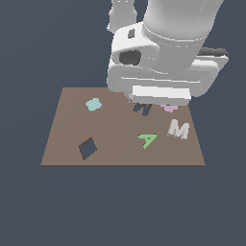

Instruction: Insert a designated object into the corresponding slot on a board.

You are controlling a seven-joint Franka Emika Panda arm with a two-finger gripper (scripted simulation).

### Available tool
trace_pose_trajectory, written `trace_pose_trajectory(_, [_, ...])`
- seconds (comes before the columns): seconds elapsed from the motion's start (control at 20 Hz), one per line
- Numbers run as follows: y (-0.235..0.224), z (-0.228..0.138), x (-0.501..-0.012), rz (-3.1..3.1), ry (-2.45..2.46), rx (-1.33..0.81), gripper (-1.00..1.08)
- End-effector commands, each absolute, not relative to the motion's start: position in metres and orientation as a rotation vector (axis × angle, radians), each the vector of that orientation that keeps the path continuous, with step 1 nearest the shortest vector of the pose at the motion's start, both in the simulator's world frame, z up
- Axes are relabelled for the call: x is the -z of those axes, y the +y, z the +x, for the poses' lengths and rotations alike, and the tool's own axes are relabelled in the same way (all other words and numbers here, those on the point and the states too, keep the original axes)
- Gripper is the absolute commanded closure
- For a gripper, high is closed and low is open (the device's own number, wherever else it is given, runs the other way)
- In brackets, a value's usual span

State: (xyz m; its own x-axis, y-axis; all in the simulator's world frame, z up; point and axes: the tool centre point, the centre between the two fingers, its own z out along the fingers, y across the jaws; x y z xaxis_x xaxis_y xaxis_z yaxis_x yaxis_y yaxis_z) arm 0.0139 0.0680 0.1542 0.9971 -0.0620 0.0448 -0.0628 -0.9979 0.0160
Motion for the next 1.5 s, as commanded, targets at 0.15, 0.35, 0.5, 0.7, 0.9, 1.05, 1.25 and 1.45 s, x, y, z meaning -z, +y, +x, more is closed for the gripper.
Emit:
trace_pose_trajectory(0.15, [0.103,0.016,-0.122,3.118,-0.247,-0.048,-0.92])
trace_pose_trajectory(0.35, [0.128,0.021,-0.099,3.111,-0.359,-0.033,-0.92])
trace_pose_trajectory(0.5, [0.145,0.025,-0.084,3.104,-0.432,-0.023,-0.92])
trace_pose_trajectory(0.7, [0.162,0.031,-0.068,3.096,-0.509,-0.012,-0.92])
trace_pose_trajectory(0.9, [0.174,0.035,-0.057,3.089,-0.563,-0.005,-0.92])
trace_pose_trajectory(1.05, [0.179,0.038,-0.052,3.085,-0.587,-0.001,-0.92])
trace_pose_trajectory(1.25, [0.182,0.039,-0.050,3.084,-0.597,0.000,-0.92])
trace_pose_trajectory(1.45, [0.181,0.039,-0.047,3.085,-0.593,0.001,-0.92])
